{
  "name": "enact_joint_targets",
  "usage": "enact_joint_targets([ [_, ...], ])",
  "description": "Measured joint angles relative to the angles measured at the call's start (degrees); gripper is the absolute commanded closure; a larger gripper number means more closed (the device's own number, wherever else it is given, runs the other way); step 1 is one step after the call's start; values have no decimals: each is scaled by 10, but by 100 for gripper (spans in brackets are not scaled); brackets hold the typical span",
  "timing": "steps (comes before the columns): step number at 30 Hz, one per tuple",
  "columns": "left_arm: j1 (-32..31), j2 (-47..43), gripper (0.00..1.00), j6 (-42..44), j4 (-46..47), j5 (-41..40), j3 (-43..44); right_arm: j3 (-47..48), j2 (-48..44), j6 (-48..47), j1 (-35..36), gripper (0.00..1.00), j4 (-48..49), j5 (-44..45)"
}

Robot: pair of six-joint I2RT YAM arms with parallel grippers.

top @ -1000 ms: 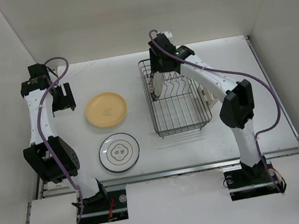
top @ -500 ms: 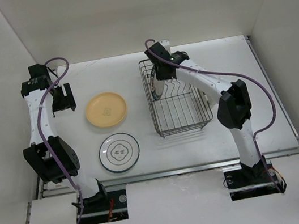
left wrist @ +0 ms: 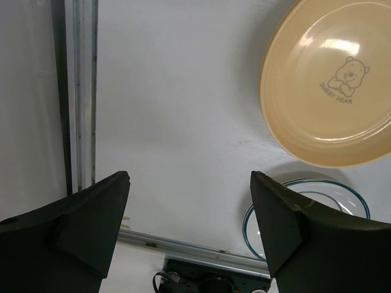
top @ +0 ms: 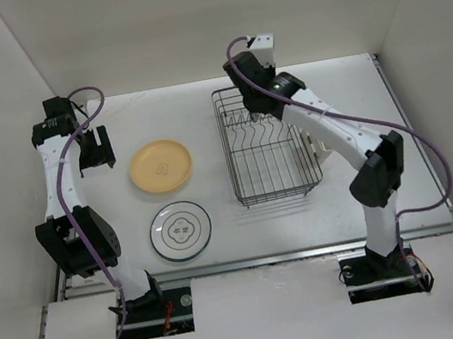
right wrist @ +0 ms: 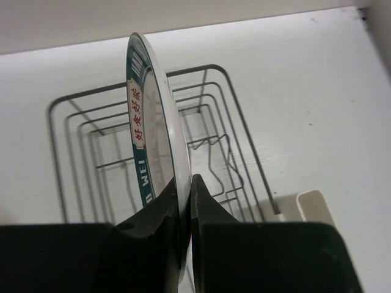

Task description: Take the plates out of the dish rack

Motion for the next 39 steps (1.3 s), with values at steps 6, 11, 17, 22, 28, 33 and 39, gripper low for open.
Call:
enact_joint_targets([
  [6,0,0,22,0,0,0,0,-90,-132,-94,2,100,77,-218],
  [11,0,0,22,0,0,-1,0,-138,-135,-162,53,100,129,-482],
  [17,0,0,22,0,0,-3,0,-161,3,-195,124,100,130,-703],
  [22,0,0,22,0,0,-5,0,-162,78,-209,142,80,124,-778],
  [28,0,0,22,0,0,-8,0,-135,82,-230,157,31,95,-734],
  [33,0,0,22,0,0,-9,0,-95,82,-241,197,26,81,-581],
  [39,0,0,22,0,0,-10,0,-92,80,-243,226,25,75,-425],
])
